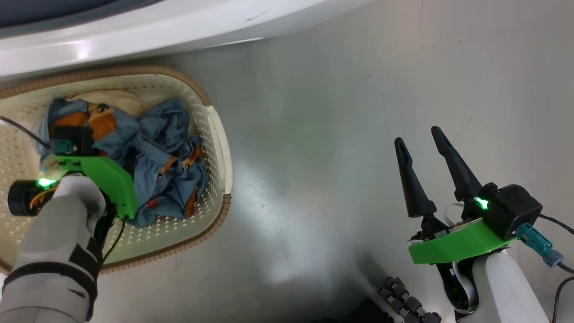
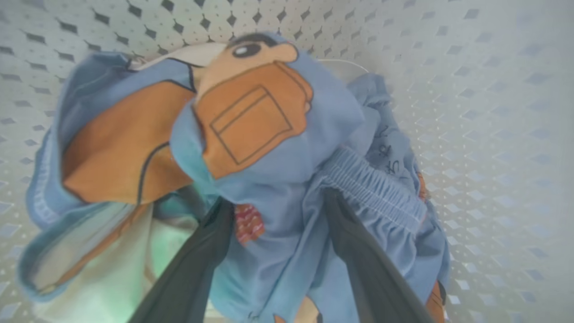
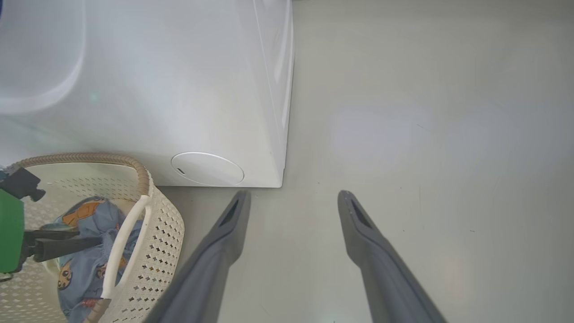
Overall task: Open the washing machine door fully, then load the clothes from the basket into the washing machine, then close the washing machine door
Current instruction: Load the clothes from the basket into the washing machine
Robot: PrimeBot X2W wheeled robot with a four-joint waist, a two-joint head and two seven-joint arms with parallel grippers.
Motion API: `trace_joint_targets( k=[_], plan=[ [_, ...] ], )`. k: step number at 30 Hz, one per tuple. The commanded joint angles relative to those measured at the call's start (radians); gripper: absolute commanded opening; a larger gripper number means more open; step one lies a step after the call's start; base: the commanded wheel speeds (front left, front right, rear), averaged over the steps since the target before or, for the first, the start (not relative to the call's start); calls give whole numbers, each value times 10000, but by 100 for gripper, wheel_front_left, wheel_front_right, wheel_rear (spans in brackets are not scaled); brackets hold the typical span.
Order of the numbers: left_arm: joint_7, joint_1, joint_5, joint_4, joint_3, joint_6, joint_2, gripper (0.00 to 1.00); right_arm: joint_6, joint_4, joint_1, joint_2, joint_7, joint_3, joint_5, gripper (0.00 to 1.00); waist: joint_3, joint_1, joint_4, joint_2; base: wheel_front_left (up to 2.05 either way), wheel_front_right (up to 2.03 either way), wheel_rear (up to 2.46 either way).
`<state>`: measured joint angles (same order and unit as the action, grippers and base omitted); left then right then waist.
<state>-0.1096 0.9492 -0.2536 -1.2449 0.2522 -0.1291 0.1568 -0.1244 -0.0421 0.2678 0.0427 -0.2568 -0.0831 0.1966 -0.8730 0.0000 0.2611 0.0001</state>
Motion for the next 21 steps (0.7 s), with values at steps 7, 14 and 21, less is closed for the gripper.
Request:
trace_joint_targets(
  k=[7, 14, 21],
  plan=[
    [270, 13, -26, -172, 450, -14, 126, 100, -63, 225, -224, 75, -49, -95, -7, 100, -226, 0, -31, -1, 0, 0, 0],
    [122, 89, -83, -214, 1011, -14, -48, 0, -63, 230, -140, 75, -49, -84, -28, 100, -271, 0, -21, -1, 0, 0, 0],
    [-134, -4, -363, -282, 1062, -14, -122, 0, -63, 205, -112, 75, -49, 187, -46, 100, -89, 0, -127, -1, 0, 0, 0]
  ],
)
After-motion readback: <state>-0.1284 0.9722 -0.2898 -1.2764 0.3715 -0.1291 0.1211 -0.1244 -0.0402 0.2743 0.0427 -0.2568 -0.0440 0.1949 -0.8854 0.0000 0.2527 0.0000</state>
